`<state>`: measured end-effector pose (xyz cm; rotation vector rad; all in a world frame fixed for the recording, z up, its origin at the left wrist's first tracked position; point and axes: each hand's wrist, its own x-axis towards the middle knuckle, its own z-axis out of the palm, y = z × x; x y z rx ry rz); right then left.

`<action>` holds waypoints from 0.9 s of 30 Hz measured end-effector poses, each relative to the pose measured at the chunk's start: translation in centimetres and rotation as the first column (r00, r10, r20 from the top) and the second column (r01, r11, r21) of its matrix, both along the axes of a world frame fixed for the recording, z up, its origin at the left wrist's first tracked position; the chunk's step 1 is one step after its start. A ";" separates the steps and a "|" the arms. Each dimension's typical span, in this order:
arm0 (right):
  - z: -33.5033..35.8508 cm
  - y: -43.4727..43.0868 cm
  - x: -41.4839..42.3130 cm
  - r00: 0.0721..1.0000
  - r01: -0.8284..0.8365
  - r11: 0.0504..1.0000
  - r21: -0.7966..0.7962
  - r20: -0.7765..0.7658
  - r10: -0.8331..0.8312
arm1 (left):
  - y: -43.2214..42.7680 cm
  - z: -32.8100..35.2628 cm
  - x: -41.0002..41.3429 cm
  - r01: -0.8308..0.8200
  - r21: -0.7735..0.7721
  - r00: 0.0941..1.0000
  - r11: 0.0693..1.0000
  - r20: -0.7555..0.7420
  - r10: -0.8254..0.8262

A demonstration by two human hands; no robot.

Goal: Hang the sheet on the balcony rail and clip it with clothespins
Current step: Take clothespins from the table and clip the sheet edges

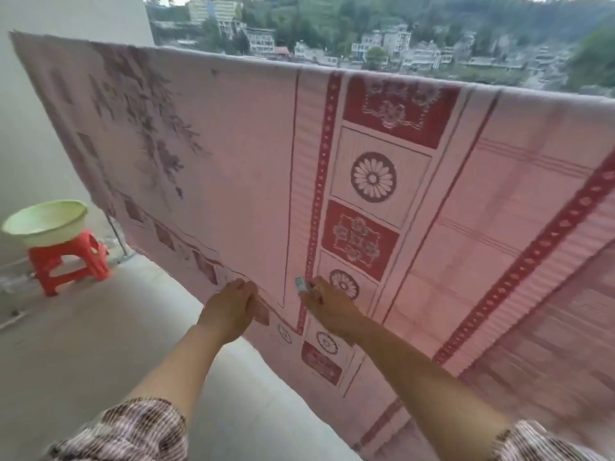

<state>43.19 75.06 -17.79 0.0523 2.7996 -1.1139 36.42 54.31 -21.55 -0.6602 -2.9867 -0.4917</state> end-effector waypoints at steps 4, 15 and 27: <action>1.7 -5.7 -11.6 0.994 -0.102 0.995 0.002 -0.032 0.102 | -5.5 2.2 -10.0 -0.140 0.025 0.990 0.990 0.005 0.140; 4.8 -24.6 -38.4 0.979 -0.203 0.932 -0.300 -0.074 0.189 | -22.1 5.6 -31.4 -0.486 0.245 0.873 0.839 0.108 0.475; 7.6 -49.1 -64.8 0.986 -0.168 0.789 -0.591 -0.109 0.129 | -46.4 8.7 -54.1 -0.618 0.600 0.784 0.507 0.423 0.455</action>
